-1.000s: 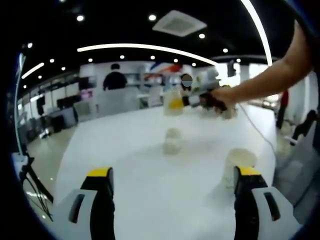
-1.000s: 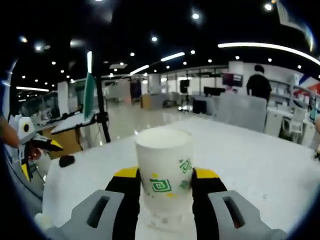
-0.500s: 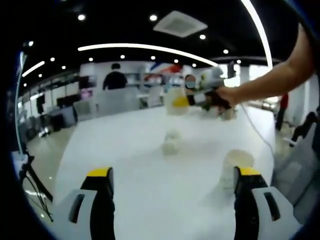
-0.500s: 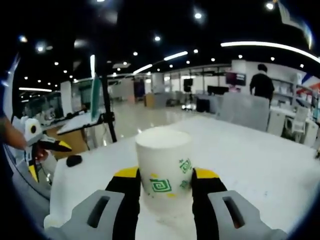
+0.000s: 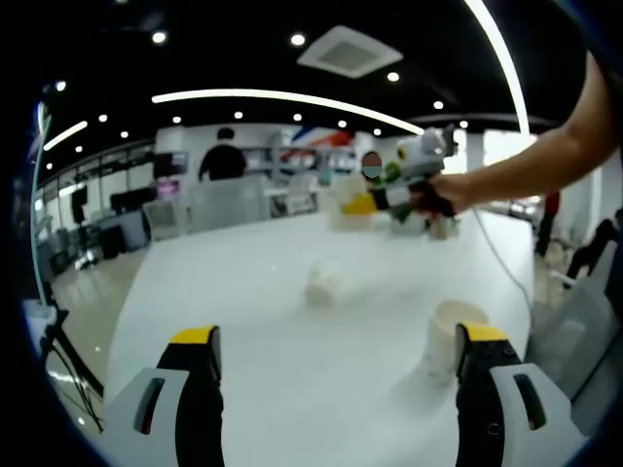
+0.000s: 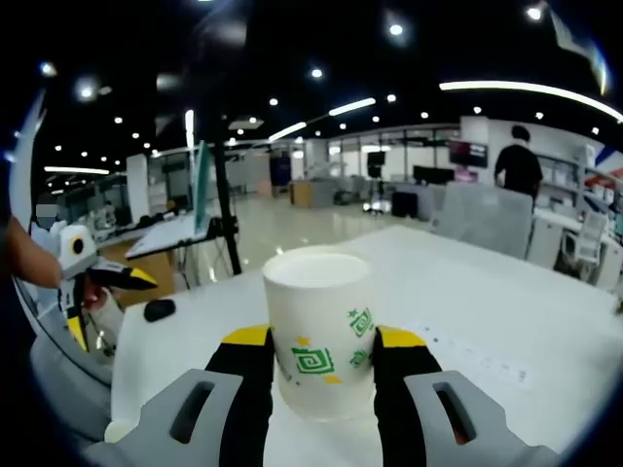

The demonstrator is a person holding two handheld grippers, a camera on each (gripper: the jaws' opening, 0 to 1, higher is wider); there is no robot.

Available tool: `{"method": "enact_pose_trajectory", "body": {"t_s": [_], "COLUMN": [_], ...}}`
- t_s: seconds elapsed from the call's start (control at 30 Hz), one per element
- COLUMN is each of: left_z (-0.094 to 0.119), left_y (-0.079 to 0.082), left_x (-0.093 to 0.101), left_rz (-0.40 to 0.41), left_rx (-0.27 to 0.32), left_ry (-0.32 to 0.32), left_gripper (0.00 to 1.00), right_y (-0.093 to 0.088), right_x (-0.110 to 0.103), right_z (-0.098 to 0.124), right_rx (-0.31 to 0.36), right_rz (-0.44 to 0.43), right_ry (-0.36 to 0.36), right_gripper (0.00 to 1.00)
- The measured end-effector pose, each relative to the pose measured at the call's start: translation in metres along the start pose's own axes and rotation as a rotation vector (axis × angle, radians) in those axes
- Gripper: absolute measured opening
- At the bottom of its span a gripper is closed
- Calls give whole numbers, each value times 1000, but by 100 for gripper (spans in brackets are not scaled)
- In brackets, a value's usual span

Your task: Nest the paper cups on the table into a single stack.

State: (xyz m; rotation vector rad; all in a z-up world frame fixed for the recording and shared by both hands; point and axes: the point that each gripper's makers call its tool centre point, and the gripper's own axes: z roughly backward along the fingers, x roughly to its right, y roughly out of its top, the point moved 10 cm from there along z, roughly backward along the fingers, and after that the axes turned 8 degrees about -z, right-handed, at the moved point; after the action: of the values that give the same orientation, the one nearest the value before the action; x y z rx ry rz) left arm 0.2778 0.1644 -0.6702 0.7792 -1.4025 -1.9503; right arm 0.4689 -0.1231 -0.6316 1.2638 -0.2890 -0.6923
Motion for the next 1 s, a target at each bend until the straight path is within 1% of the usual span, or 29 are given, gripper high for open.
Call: {"method": "enact_pose_trajectory", "body": {"t_s": [0.23,0.53,0.77,1.0], "left_z": [3,3,4,3], "left_y": [6,13,20,20], "left_x": [5,11,19,26], "left_rz": [-9,-18,-10,-22], "left_rx": [8,21,45,41], "left_ry": [-8,-27,-35,-60], "left_gripper": [98,98,98,98], "right_y": [-3,-6,-7,-8], "right_x": [-14,-33,-48,-64], "right_z": [10,27,40,51], "right_rx": [-10,-9,-14,-16], "right_rz": [9,18,27,41], "right_ry": [18,35,58,84], "right_gripper": [37,37,37,37]}}
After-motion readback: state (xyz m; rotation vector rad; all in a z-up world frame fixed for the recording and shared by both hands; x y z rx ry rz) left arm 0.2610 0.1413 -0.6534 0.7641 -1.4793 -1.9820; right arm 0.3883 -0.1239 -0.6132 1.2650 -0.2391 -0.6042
